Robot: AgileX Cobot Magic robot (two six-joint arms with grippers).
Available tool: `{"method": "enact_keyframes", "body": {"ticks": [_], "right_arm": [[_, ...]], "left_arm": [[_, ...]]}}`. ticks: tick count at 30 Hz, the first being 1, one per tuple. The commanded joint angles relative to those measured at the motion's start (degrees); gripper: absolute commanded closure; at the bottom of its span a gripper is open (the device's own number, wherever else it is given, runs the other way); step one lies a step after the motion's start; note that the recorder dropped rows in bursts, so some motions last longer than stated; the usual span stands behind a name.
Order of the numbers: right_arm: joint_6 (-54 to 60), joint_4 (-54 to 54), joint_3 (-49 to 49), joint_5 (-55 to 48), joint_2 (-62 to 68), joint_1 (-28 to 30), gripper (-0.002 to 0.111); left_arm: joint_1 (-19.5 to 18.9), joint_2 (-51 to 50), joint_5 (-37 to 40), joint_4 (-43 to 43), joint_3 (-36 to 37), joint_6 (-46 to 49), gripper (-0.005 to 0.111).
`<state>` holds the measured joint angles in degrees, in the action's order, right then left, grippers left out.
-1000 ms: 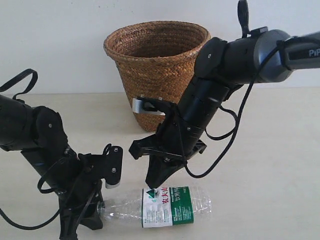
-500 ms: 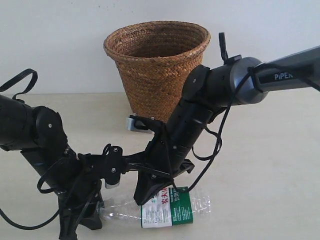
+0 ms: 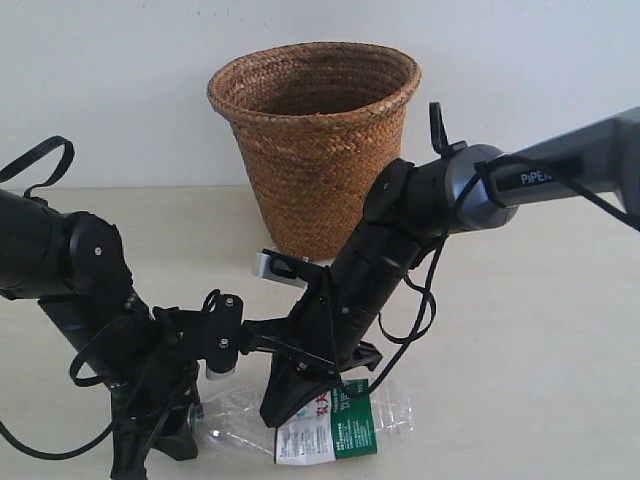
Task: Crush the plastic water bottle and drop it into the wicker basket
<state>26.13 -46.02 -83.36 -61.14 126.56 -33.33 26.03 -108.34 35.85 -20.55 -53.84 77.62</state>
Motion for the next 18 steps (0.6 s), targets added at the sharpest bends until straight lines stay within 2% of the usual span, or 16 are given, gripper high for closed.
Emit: {"method": "enact_keyframes", "body": {"ticks": [1,6,13,14,15,16,18], "right_arm": [[0.60,4.83,0.72,3.24,3.24,-0.38,0.108],[9.12,-2.05,-2.34,-2.83,0.50,-0.38,0.108],[11.09,-2.12,-3.72,-5.46,-8.69,1.44,0.108],[19.83,-1.88,-3.72,-8.82,-10.73,2.42,0.108],[26.73,-1.42,-3.72,-8.82,-11.69,2.85,0.108],[38.21,0.78,-1.83,-8.82,-13.90,3.35,0.108],[46.43,3.55,1.68,-8.82,-15.57,3.52,0.108]], "left_arm": [[-0.08,0.04,-0.30,-1.53,-0.06,-0.92,0.102],[-0.08,0.04,-0.35,-1.42,-0.06,-0.92,0.102],[-0.08,0.04,0.01,-1.42,-0.06,-0.92,0.102],[-0.08,0.04,0.01,-1.42,-0.06,-0.92,0.102],[-0.08,0.04,0.01,-1.42,-0.06,-0.92,0.102],[-0.08,0.04,0.00,-1.05,-0.06,-0.92,0.102],[-0.08,0.04,0.00,-0.86,-0.06,-0.92,0.102]]}}
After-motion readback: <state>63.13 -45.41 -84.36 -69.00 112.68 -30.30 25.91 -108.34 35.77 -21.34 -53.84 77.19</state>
